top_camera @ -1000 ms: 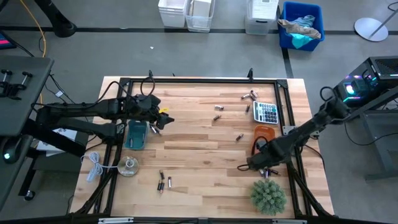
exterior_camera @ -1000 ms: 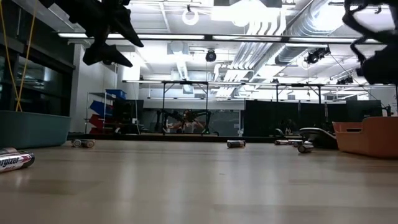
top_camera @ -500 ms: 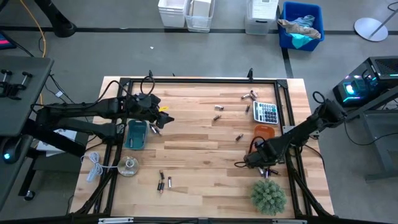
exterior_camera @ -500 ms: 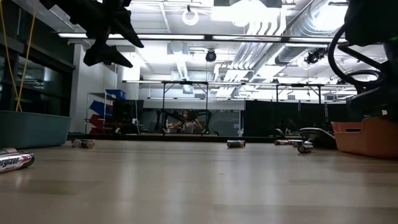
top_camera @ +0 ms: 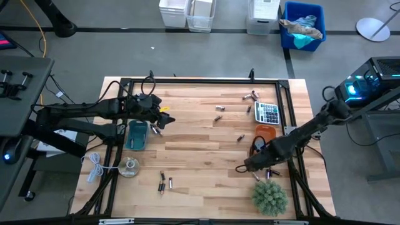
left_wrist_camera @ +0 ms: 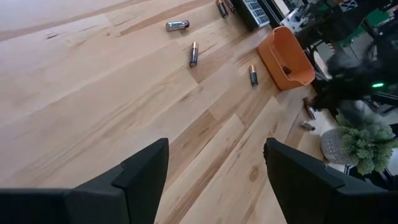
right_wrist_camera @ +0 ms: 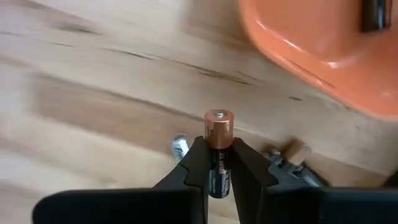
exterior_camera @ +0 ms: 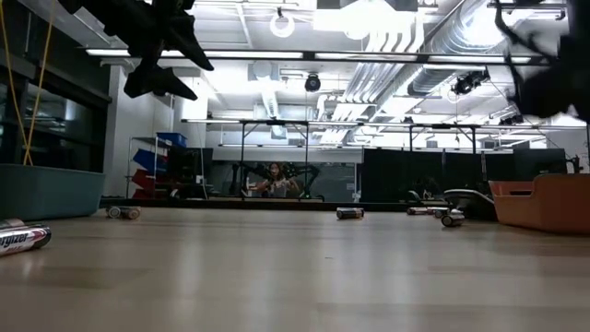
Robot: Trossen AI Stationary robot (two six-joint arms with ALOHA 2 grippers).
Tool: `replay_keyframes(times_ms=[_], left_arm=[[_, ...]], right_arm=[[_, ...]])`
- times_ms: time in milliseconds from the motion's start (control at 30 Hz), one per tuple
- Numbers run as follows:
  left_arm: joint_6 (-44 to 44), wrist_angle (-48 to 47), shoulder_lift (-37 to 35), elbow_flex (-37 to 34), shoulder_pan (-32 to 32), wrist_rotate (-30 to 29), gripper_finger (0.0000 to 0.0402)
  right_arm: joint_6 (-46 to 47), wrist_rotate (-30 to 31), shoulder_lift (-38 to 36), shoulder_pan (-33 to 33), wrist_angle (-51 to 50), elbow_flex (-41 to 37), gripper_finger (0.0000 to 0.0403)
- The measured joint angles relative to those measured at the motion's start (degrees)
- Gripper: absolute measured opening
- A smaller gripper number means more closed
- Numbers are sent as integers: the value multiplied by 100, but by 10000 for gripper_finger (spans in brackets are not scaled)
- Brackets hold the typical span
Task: Sort batteries
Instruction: Put the black battery into the orange bin, then put the silver battery into the blue bin
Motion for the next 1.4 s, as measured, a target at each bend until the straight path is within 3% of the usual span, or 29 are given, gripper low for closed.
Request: replay_keyframes(times_ms=[167, 267, 333, 433, 600, 833, 933, 1133, 1233, 1400], left_arm=[[-1, 57, 0, 0, 0, 0, 250], [0, 82, -1, 0, 0, -1, 250], [0, 81, 0, 0, 0, -2, 250], [0, 79, 0, 0, 0, -2, 250], [0, 72, 0, 0, -7, -2, 250], [249, 191, 9, 0, -7, 2, 250], [792, 715, 173, 36, -7, 307, 250], [2403, 591, 1098, 619, -308, 501, 250], [2949, 614, 1542, 852, -494, 673, 250], [2909, 698, 1909, 946, -723, 1156, 250]], right_arm=[[144, 1369, -760, -203, -1547, 621, 33], [278, 1515, -1050, -489, -2845, 597, 33], [261, 1510, -1278, -695, -3084, 460, 33], [-87, 1508, -1610, -885, -2350, 49, 38], [-564, 1268, -1826, -977, -732, -609, 95], [-625, 1223, -1746, -987, -756, -972, 116], [-916, 1463, -1814, -987, -735, -714, 117], [-1930, 1639, -1771, -852, 250, 186, 118], [-2205, 1159, -1391, -726, 939, 572, 118], [-2575, 43, 160, -285, 966, 1439, 118]])
